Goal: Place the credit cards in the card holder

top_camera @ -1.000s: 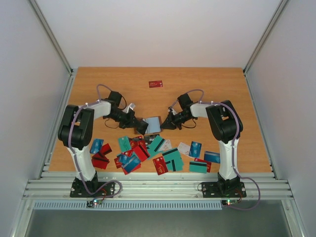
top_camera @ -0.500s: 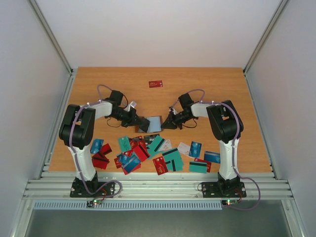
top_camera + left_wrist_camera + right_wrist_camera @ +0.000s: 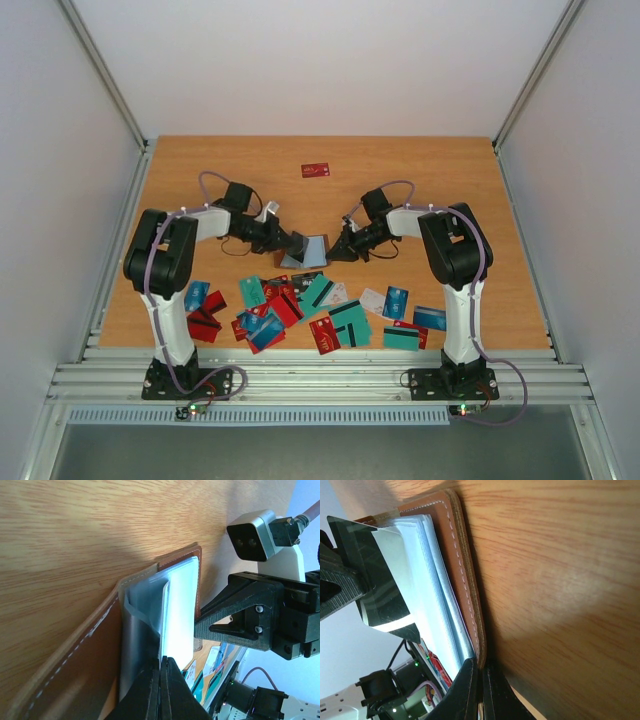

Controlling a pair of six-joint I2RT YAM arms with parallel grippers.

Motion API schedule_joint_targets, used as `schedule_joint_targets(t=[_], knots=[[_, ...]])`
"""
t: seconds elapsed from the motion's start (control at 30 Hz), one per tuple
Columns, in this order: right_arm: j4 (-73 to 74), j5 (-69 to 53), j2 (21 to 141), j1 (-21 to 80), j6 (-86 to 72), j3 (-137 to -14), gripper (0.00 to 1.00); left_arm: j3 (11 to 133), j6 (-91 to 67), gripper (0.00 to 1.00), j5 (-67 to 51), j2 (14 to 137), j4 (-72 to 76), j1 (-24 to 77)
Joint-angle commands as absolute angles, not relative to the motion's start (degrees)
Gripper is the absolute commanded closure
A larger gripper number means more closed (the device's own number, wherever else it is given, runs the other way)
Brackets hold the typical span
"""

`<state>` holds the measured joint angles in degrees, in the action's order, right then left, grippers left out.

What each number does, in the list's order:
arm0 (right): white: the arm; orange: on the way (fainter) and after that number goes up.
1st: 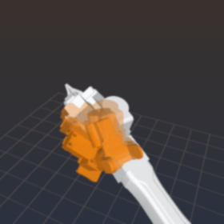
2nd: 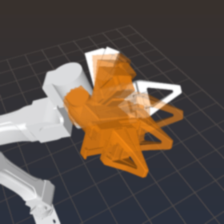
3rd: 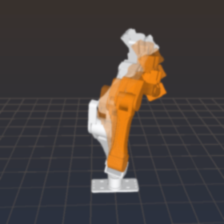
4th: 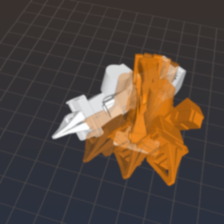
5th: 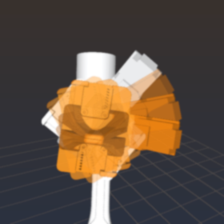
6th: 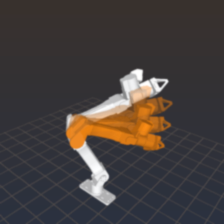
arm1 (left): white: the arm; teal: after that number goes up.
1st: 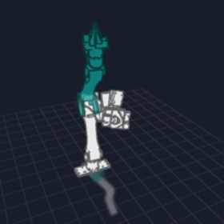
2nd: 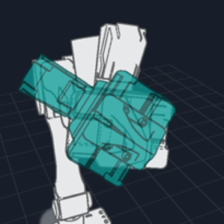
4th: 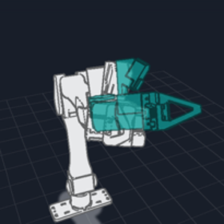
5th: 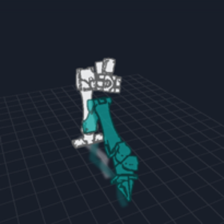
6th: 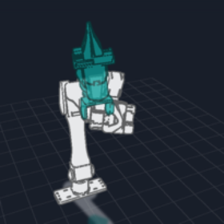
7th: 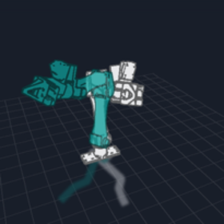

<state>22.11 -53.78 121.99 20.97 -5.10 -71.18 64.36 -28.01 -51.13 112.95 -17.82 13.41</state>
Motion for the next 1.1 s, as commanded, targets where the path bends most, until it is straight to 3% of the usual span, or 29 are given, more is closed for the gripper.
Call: schedule_joint_targets(t=[0.0,0.83,1.07], knots=[[26.77,-49.92,124.5,21.01,-7.95,-70.75,0.99,62.83,-29.76,1.0,-50.45,114.09,-13.89,14.78],[16.42,-48.07,122.08,21.01,-19.76,-63.1,0.99,55.93,-44.7,1.0,-41.74,111.53,-1.64,18.49],[15.59,-48.75,121.82,20.99,-20.06,-62.25,0.99,57.39,-40.68,1.0,-38.57,110.55,-6.43,18.73]])
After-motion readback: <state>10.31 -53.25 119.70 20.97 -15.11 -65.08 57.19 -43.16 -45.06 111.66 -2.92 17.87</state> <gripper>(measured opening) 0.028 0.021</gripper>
